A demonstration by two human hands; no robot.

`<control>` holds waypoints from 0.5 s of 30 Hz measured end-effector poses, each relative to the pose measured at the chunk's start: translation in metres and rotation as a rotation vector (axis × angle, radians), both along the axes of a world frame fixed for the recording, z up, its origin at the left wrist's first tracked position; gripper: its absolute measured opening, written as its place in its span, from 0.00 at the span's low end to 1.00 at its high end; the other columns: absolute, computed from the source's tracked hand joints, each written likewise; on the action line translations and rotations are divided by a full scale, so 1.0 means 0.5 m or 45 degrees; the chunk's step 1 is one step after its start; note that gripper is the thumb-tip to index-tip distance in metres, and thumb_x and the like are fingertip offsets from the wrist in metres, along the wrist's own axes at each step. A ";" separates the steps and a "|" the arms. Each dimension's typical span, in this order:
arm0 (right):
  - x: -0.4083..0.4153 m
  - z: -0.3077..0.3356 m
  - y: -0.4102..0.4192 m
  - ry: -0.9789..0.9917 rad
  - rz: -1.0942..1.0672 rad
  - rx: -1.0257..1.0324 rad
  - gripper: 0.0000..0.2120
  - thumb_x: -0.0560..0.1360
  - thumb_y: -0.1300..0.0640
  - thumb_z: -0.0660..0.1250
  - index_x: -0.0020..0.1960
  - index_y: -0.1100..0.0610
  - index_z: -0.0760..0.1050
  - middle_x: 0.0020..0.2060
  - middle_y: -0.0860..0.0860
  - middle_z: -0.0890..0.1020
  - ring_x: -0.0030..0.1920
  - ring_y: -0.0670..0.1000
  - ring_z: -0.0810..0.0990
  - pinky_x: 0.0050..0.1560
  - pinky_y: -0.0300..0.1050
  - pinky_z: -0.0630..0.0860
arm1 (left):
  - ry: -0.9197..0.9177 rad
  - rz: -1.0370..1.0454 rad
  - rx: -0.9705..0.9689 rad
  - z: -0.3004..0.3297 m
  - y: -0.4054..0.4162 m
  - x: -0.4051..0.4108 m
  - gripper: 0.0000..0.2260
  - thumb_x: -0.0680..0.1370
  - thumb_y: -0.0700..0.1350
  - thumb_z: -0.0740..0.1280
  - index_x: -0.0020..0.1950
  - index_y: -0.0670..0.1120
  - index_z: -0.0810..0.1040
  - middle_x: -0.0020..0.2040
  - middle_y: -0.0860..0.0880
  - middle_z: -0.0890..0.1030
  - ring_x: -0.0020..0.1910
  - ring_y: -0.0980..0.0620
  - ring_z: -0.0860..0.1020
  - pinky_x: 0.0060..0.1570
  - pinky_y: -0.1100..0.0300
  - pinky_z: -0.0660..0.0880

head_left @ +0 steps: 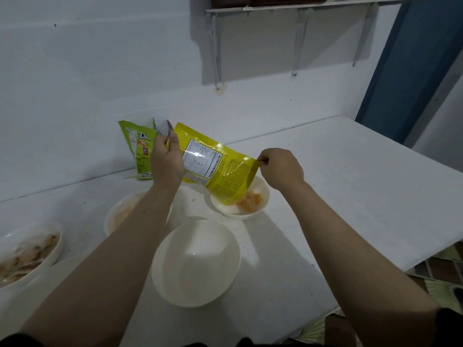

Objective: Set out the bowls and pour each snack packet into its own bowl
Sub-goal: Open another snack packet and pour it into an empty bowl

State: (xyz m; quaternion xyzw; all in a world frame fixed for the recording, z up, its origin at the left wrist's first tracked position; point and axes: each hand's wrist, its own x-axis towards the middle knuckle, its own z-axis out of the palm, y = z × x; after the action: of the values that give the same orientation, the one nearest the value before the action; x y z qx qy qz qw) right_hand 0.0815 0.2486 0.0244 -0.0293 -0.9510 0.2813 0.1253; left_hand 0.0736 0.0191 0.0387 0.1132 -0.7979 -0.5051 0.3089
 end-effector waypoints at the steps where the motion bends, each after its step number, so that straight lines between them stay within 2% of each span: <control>1: 0.000 -0.002 0.000 0.003 -0.001 0.000 0.14 0.77 0.62 0.59 0.51 0.51 0.81 0.50 0.49 0.82 0.48 0.53 0.79 0.40 0.43 0.71 | 0.004 -0.003 -0.007 0.002 0.000 -0.002 0.10 0.84 0.50 0.57 0.48 0.44 0.69 0.35 0.55 0.69 0.42 0.49 0.69 0.36 0.60 0.58; 4: 0.001 -0.007 0.001 0.016 0.000 0.003 0.12 0.78 0.61 0.59 0.51 0.52 0.81 0.49 0.50 0.82 0.46 0.53 0.78 0.39 0.43 0.71 | 0.035 -0.016 -0.017 0.007 0.001 -0.005 0.11 0.84 0.49 0.57 0.48 0.44 0.69 0.35 0.55 0.68 0.39 0.51 0.68 0.34 0.60 0.61; 6: 0.002 -0.008 0.000 0.017 0.003 -0.003 0.12 0.78 0.60 0.59 0.50 0.52 0.81 0.48 0.50 0.83 0.46 0.53 0.78 0.39 0.43 0.71 | 0.055 -0.024 -0.033 0.010 -0.001 -0.005 0.11 0.84 0.49 0.57 0.47 0.43 0.69 0.35 0.56 0.68 0.34 0.57 0.68 0.33 0.69 0.64; 8: 0.003 -0.009 -0.002 0.042 0.003 -0.019 0.12 0.78 0.60 0.59 0.50 0.52 0.81 0.48 0.50 0.83 0.47 0.54 0.79 0.40 0.43 0.72 | 0.074 -0.028 -0.040 0.009 -0.005 -0.005 0.11 0.84 0.48 0.58 0.47 0.42 0.69 0.35 0.56 0.67 0.33 0.61 0.67 0.33 0.73 0.64; 11: 0.005 -0.007 -0.006 0.067 0.002 -0.041 0.11 0.79 0.59 0.60 0.51 0.52 0.81 0.48 0.50 0.83 0.48 0.54 0.80 0.41 0.44 0.73 | 0.069 -0.036 0.001 0.009 -0.011 -0.007 0.11 0.84 0.49 0.58 0.47 0.43 0.68 0.34 0.55 0.68 0.33 0.58 0.67 0.31 0.69 0.63; 13: 0.006 -0.005 -0.009 0.070 0.020 -0.028 0.11 0.79 0.59 0.60 0.51 0.52 0.81 0.48 0.50 0.83 0.47 0.54 0.79 0.41 0.44 0.74 | 0.066 -0.034 0.029 0.010 -0.014 -0.007 0.11 0.84 0.49 0.58 0.47 0.43 0.68 0.35 0.55 0.69 0.36 0.52 0.68 0.35 0.60 0.62; 15: 0.008 -0.004 -0.012 0.083 0.032 -0.027 0.11 0.79 0.59 0.60 0.50 0.52 0.81 0.48 0.50 0.83 0.48 0.54 0.80 0.42 0.45 0.76 | 0.067 -0.031 0.028 0.014 -0.017 -0.004 0.11 0.83 0.49 0.58 0.47 0.43 0.69 0.35 0.55 0.69 0.40 0.50 0.68 0.37 0.59 0.61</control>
State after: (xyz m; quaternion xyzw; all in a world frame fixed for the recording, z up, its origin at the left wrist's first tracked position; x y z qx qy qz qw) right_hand 0.0857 0.2426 0.0222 -0.0095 -0.9437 0.2936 0.1525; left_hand 0.0717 0.0107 0.0457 0.0936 -0.7851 -0.5205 0.3225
